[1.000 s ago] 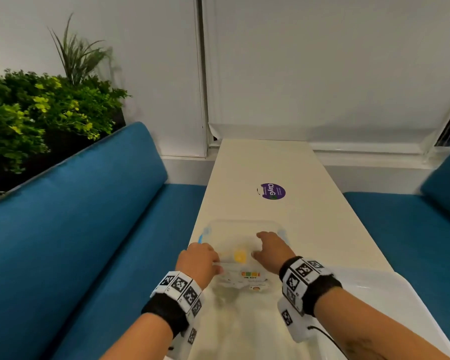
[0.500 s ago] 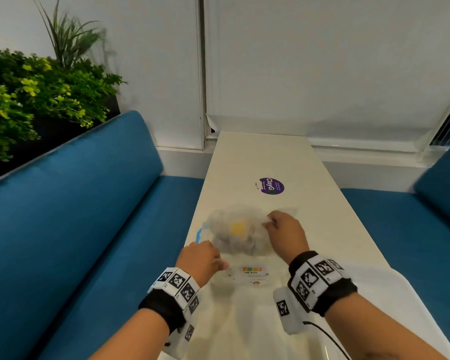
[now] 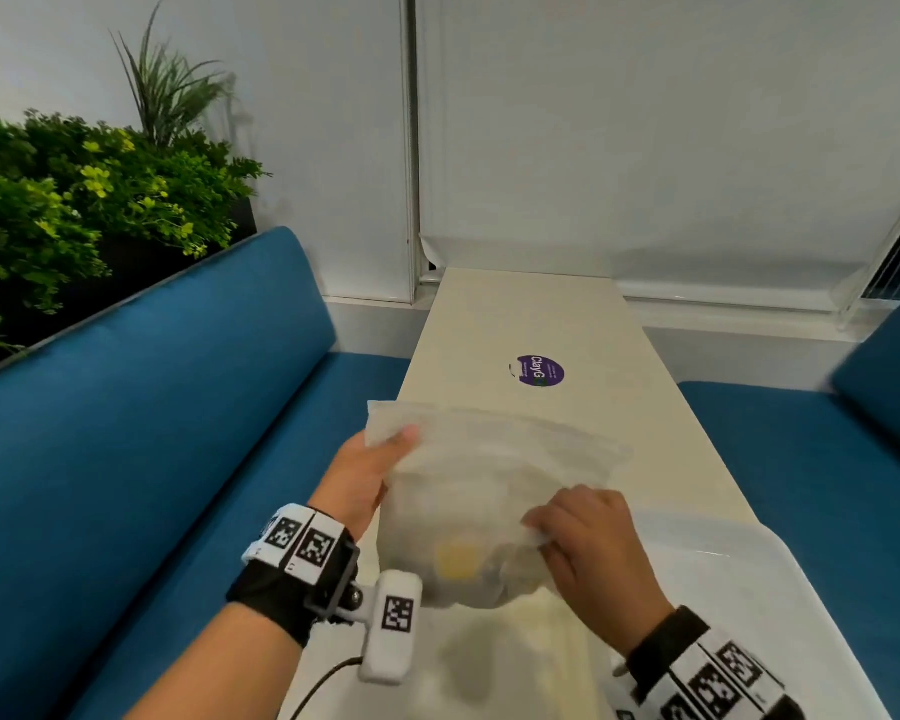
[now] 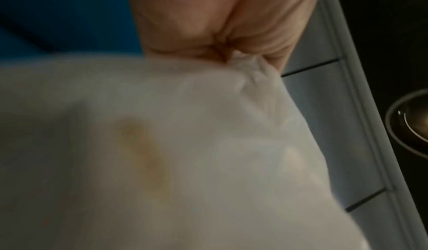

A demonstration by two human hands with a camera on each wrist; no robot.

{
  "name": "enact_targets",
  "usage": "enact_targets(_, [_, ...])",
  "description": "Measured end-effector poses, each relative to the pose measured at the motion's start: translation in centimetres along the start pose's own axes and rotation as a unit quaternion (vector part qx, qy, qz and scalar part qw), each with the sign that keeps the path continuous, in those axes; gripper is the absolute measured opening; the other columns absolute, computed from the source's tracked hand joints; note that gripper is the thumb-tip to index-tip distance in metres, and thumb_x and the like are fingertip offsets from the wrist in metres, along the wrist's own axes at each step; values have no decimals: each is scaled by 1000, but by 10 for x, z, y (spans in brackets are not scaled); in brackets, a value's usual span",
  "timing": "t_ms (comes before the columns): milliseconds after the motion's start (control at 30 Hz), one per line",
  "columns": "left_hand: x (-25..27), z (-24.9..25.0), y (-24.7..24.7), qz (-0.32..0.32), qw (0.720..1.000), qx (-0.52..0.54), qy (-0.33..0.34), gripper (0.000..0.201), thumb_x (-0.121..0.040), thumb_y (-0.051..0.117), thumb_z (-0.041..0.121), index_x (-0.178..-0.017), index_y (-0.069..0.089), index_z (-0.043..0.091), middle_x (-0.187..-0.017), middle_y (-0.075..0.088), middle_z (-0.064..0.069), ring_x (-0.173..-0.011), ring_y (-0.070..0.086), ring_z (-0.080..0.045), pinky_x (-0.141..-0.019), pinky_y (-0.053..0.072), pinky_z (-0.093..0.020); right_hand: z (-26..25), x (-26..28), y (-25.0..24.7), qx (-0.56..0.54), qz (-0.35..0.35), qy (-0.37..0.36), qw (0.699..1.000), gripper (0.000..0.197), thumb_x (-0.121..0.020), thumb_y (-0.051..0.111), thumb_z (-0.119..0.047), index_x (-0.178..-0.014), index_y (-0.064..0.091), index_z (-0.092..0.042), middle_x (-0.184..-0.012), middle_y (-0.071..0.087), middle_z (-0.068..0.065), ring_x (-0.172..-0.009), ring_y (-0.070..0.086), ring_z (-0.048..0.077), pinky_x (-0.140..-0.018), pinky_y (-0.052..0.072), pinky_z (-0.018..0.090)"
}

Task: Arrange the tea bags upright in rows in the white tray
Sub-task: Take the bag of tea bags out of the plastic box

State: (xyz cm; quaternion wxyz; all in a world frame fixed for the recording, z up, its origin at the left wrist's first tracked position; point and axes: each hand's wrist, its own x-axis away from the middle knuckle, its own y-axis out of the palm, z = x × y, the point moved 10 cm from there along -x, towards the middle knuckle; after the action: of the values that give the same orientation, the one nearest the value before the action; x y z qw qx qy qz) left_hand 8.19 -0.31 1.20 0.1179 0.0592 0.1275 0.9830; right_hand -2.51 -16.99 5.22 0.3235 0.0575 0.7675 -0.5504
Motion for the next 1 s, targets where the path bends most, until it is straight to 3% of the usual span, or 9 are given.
enact_targets(67, [4, -2, -4, 8, 998, -47, 40, 19, -83, 65, 19, -101, 68, 13, -96, 73, -4, -89, 68, -19, -74, 53, -31, 0, 17, 11, 16, -30, -12, 999, 31, -64, 73, -28, -88, 54, -32, -87, 50, -12, -83, 44, 9, -73, 33, 27])
enact_targets(167, [12, -13, 2, -22, 995, -84, 47, 23, -80, 62, -3, -74, 73, 17, -73, 72, 2, -69, 67, -10, -64, 52, -20, 17, 24, -4, 2, 11, 59, 998, 59, -64, 61, -64, -112, 51, -31, -116, 50, -2, -111, 44, 17, -87, 29, 32])
enact_targets(267, [20, -18, 7, -28, 991, -123, 46, 35, -76, 63, -10, -60, 73, 20, -62, 69, 4, -61, 65, -5, -61, 51, -16, 35, 19, -5, 47, -21, 112, 992, 73, -70, 59, -59, -133, 43, -26, -130, 49, 4, -123, 41, 19, -97, 26, 34])
enact_targets(333, [24, -13, 4, -10, 990, -123, 64, 27, -76, 63, -12, -66, 69, 12, -60, 69, 4, -59, 64, -3, -58, 50, -13, 46, 15, 11, 33, -129, 146, 980, 52, -82, 60, -48, -130, 51, -28, -120, 61, -4, -113, 53, 14, -100, 32, 29])
enact_targets(400, [25, -4, -8, 27, 986, -135, 89, 23, -76, 64, -11, -70, 67, 10, -61, 69, 6, -60, 63, -2, -59, 50, -13, 56, 17, 14, 0, -187, 178, 966, 26, -91, 55, -41, -110, 66, -28, -102, 68, -8, -92, 61, 11, -81, 40, 20])
enact_targets(533, [30, 13, -30, 91, 960, -212, 157, 41, -74, 70, -5, -63, 71, 34, -68, 69, 7, -68, 60, -5, -69, 51, -17, 62, 6, -12, -14, -121, 186, 975, 19, -89, 59, -37, -94, 71, -23, -79, 58, -12, -75, 56, 12, -65, 39, 22])
enact_targets(600, [38, 17, -25, 84, 944, -263, 182, 42, -75, 71, -2, -62, 70, 39, -70, 70, 11, -64, 58, 1, -67, 48, -11, 35, -10, -19, -11, -75, 110, 991, 15, -82, 68, -32, -92, 73, -22, -73, 56, -14, -75, 62, 18, -62, 42, 24])
enact_targets(767, [47, 16, 0, 54, 903, -371, 212, 36, -78, 70, 3, -67, 65, 36, -76, 66, 22, -72, 59, 1, -66, 48, -13, -46, -46, 17, 47, -74, -28, 996, 11, -64, 67, -36, -68, 72, -28, -58, 64, -10, -55, 62, 15, -48, 46, 26])
enact_targets(1000, [54, 24, -17, 82, 882, -403, 230, 33, -79, 68, 1, -66, 62, 31, -82, 64, 25, -77, 58, 2, -66, 42, -6, -28, -42, 22, 95, -136, -5, 986, 26, -57, 86, -27, -53, 60, -27, -50, 57, -8, -49, 56, 14, -45, 39, 26])
